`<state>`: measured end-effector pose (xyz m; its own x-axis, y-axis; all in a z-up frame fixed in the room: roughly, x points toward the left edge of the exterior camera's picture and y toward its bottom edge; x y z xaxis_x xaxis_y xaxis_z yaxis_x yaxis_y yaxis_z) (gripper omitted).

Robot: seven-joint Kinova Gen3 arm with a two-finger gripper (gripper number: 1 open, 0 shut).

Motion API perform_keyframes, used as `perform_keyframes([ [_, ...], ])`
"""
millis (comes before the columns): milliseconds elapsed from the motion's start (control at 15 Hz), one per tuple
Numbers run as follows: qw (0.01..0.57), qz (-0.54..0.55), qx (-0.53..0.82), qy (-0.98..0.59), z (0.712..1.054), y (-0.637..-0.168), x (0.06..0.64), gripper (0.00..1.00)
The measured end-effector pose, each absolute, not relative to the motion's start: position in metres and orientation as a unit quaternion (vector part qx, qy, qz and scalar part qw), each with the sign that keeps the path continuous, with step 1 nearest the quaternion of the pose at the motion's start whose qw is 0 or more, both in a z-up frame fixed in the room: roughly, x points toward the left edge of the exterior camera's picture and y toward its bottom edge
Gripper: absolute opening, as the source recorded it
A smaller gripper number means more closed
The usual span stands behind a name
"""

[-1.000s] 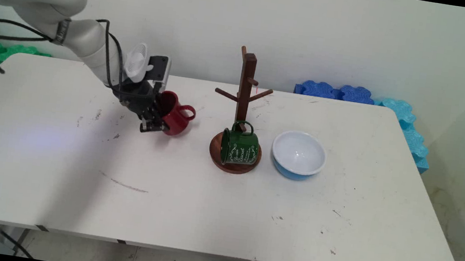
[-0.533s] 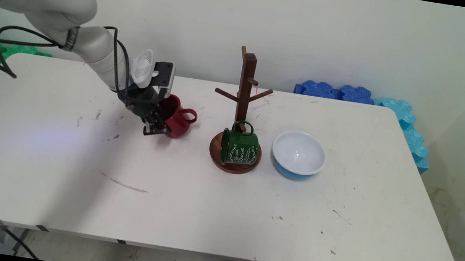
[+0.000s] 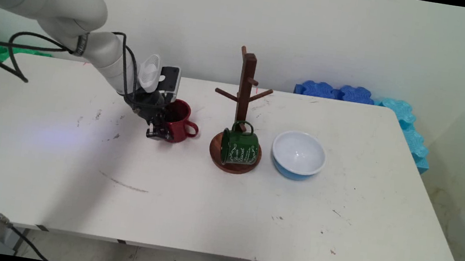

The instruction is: Place the picked object on the table

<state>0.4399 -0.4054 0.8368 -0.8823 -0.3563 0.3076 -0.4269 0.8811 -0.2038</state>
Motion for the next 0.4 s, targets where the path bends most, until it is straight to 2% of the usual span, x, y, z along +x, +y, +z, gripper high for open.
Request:
perform_keyframes([
  [400,0.135,0.142,0.198,-0.961,0.8347,-0.4105,0.4342,1.00],
])
